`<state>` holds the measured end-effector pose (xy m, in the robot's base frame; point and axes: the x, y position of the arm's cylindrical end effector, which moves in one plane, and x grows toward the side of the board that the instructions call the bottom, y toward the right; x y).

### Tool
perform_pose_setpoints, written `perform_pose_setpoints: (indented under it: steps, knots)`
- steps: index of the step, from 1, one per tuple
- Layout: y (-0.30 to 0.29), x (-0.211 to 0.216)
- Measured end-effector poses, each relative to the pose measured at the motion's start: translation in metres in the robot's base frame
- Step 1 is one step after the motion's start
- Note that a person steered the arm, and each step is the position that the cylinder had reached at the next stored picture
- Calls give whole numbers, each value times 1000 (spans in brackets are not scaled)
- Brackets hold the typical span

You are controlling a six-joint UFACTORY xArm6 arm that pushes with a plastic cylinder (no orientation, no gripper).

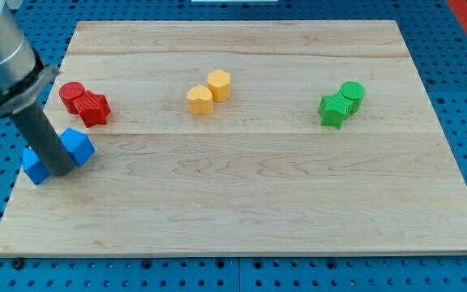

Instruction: Push the blue triangle closer to the blue cube

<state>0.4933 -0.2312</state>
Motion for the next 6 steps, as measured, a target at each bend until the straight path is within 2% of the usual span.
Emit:
perform_pose_setpoints:
  steps: [2, 3, 4, 5, 6]
  knots:
    - [9, -22]
    - [66, 14]
    - [-21, 29]
    - [-54, 28]
    - [-35, 12]
